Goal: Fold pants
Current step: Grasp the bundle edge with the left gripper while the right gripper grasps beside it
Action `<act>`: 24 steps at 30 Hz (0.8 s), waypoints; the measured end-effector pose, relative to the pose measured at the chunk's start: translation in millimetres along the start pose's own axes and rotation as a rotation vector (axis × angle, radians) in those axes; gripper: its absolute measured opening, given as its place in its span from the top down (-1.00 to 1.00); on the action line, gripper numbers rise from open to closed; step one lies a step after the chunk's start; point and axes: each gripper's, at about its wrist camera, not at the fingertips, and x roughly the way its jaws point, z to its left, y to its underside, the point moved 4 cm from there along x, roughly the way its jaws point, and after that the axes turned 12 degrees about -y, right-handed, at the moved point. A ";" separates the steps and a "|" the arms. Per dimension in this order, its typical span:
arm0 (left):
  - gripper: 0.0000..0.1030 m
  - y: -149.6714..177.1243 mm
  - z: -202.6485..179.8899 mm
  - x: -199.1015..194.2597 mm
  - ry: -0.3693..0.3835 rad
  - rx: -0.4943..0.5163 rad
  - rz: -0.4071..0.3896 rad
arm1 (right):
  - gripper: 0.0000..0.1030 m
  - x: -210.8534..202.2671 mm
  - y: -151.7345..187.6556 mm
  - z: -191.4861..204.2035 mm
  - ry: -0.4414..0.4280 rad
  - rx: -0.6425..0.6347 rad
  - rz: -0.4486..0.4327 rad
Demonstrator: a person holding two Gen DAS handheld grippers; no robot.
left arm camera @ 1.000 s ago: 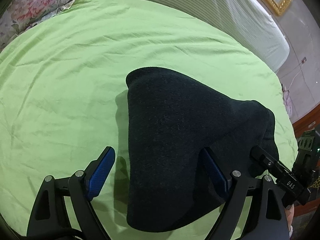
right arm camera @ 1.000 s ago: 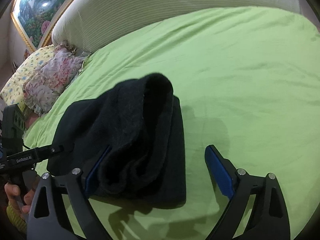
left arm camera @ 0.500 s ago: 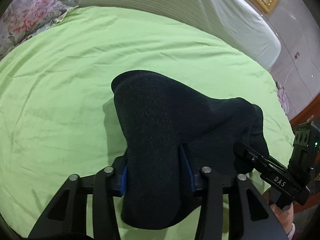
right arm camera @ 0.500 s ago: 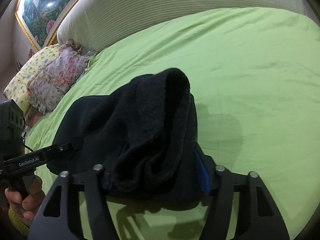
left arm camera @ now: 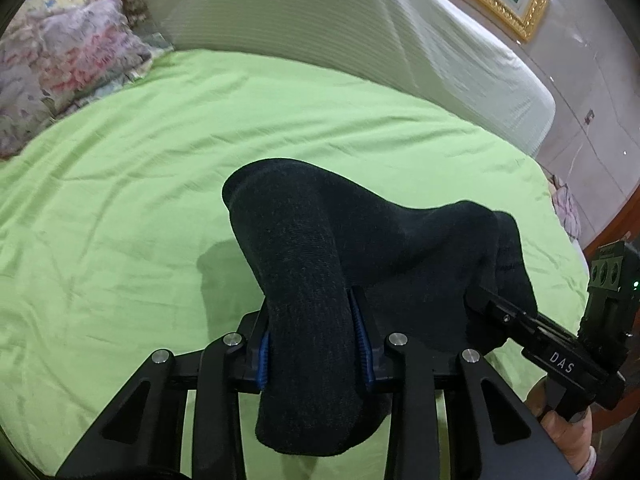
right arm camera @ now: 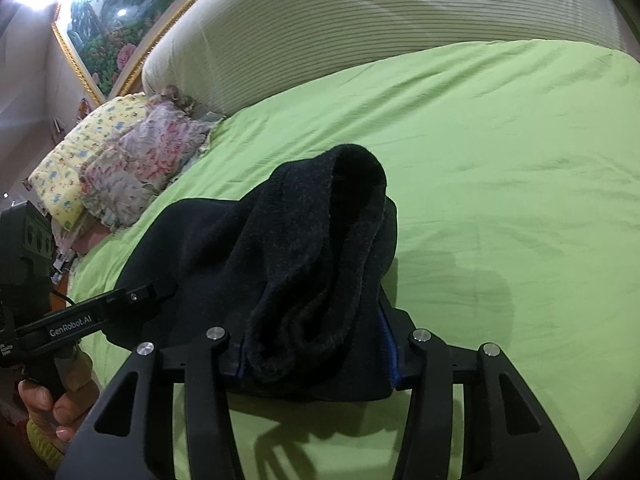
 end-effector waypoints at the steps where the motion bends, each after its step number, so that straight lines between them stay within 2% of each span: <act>1: 0.35 -0.2 1.7 -4.0 -0.004 0.000 -0.008 | 0.03 1.7 -0.6 3.3 -0.009 -0.001 -0.002; 15: 0.35 -10.4 31.5 -19.1 -0.053 -0.043 -0.058 | 0.03 28.3 -16.1 34.5 -0.042 -0.069 -0.001; 24: 0.35 -41.6 57.1 -1.2 -0.081 -0.065 -0.082 | 0.03 57.3 -47.7 49.1 -0.041 -0.123 -0.017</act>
